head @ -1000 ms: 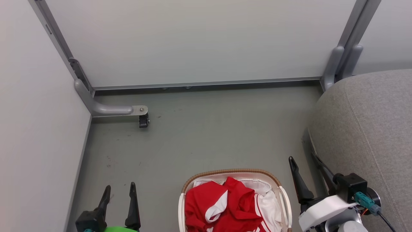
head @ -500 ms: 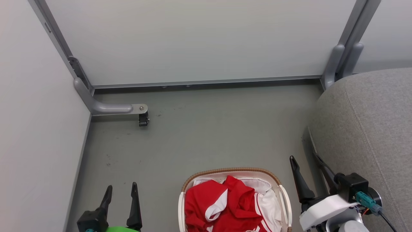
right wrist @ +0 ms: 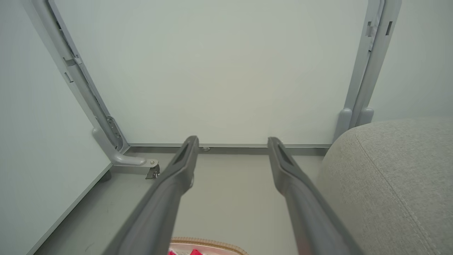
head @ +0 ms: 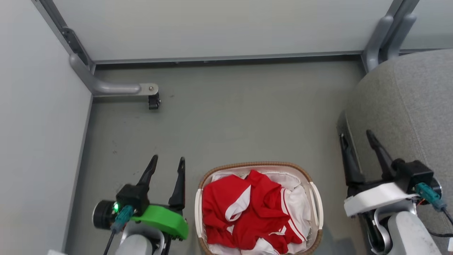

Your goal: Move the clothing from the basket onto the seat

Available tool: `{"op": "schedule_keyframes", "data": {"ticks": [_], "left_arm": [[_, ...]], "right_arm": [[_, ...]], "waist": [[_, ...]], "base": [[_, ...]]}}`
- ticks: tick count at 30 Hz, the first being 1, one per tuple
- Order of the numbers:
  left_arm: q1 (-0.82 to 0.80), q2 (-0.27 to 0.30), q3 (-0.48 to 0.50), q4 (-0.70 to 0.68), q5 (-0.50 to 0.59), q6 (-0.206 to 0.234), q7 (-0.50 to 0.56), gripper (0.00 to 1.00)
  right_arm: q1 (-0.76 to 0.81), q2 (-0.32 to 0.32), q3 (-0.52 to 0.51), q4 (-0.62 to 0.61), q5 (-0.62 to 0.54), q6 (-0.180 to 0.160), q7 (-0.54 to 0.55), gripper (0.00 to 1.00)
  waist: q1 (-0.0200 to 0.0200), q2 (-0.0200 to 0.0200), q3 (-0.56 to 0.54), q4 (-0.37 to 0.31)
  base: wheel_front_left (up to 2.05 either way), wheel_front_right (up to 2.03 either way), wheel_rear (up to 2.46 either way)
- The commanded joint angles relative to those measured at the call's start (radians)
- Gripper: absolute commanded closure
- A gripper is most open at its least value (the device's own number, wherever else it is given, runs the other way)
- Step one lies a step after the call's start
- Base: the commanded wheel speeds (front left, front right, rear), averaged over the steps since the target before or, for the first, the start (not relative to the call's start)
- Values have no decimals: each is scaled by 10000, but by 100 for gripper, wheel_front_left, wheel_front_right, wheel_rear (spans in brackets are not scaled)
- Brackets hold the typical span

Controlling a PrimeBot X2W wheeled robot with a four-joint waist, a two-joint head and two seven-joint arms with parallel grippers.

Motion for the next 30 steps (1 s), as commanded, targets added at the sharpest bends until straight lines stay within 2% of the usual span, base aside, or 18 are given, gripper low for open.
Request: {"op": "schedule_keyframes", "data": {"ticks": [1,9,16,21,30], "left_arm": [[-488,58,-210,129,12,-77,-2,0],[-2859,60,-1901,1575,-343,-313,-1,0],[-4609,64,-3498,3186,-173,-415,-2,0],[-5454,66,-4608,4367,-18,-454,-1,0],[-6298,64,-6627,6042,-218,-497,181,0]], "right_arm": [[-296,-48,-146,-100,-83,0,-33,0],[-1653,-48,-864,-441,-207,-1,-33,0],[-2659,-43,-1165,-651,-12,-1,-33,0],[-3164,-43,-1129,-879,139,-1,-33,0],[-3461,-39,-945,-1039,570,-3,-33,0]], "waist": [[0,78,1175,88],[0,78,3622,-8],[0,78,5399,-258],[0,78,6257,-491],[0,78,6940,-937]], "base": [[0,0,0],[0,0,0],[0,0,0],[0,0,0],[0,0,0]]}}
